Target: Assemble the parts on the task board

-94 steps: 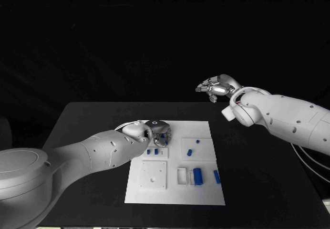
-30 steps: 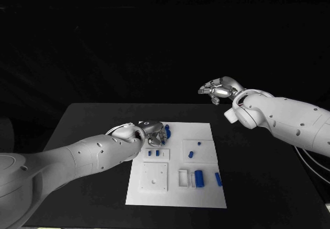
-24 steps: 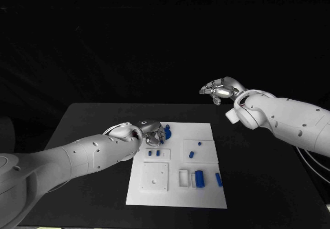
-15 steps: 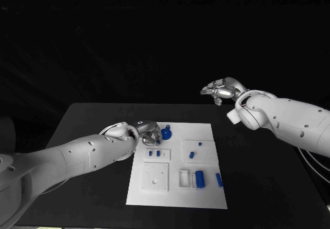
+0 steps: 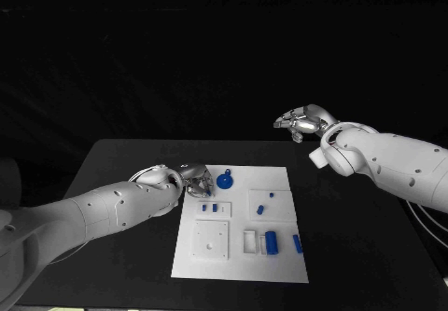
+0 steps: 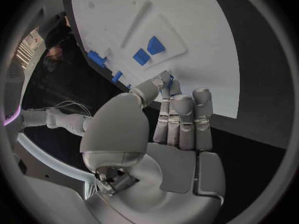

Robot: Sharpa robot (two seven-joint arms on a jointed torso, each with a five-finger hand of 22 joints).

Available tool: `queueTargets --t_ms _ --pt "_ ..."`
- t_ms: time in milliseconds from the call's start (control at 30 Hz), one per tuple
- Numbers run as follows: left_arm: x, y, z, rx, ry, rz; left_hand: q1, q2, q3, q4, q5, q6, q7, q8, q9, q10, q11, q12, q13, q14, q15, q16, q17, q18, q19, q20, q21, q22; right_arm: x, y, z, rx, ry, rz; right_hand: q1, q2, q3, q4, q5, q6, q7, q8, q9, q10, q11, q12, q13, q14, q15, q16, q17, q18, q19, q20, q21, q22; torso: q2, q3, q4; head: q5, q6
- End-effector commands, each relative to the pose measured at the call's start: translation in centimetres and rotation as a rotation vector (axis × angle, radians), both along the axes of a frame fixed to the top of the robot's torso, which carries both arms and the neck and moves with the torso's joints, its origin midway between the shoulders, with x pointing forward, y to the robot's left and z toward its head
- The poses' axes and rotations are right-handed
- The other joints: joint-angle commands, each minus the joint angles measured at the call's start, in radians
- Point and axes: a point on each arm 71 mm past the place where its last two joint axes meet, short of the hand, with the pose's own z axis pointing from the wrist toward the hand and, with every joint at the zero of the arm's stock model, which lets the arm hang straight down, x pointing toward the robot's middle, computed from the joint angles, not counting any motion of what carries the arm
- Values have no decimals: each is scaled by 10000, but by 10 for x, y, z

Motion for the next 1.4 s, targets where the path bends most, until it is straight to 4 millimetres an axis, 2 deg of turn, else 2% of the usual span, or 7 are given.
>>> queueTargets --t_ms 33,333,500,633,1400 --pt "-1 -2 -1 -2 243 -70 -2 72 70 -15 35 71 -2 52 9 483 365 11 55 29 -14 41 -11 478 -14 -76 49 192 0 2 0 -16 15 174 -57 22 36 -29 64 32 87 -58 -13 -70 -20 43 -16 13 28 -5 -13 693 0 -75 -49 115 0 -3 -13 15 -1" --pt "-1 -1 -3 96 427 -78 -6 77 80 -18 39 72 -3 53 10 489 364 7 60 27 -15 43 -14 476 -17 -77 50 192 0 2 0 -16 13 169 -56 24 37 -29 64 32 87 -58 -13 -71 -20 46 -19 14 28 -4 -13 693 2 -75 -50 117 0 9 -10 22 -24" --pt "0 -2 -3 78 415 -61 -13 81 83 -16 40 70 -2 52 9 489 365 2 62 24 -15 44 -16 474 -19 -77 50 191 0 1 0 -19 9 160 -55 24 37 -30 65 32 87 -59 -13 -71 -20 46 -20 14 28 -4 -13 693 2 -75 -51 118 2 0 -14 4 -20" --pt "0 -3 -3 33 411 -71 -20 85 85 -13 41 67 0 50 8 489 365 -2 64 22 -14 44 -18 473 -20 -77 50 191 0 2 0 -14 9 181 -56 23 36 -29 64 32 87 -59 -14 -71 -20 47 -20 14 28 -4 -14 693 3 -75 -51 118 -2 11 -25 12 -28" --pt "2 -6 -2 -196 194 102 -32 104 110 -15 62 60 1 48 8 495 364 -20 76 13 -16 48 -27 470 -25 -82 53 189 0 2 0 -16 5 177 -56 28 37 -29 63 33 87 -58 -14 -72 -20 52 -26 15 28 -2 -14 693 7 -76 -54 123 1 0 -17 -18 -18"
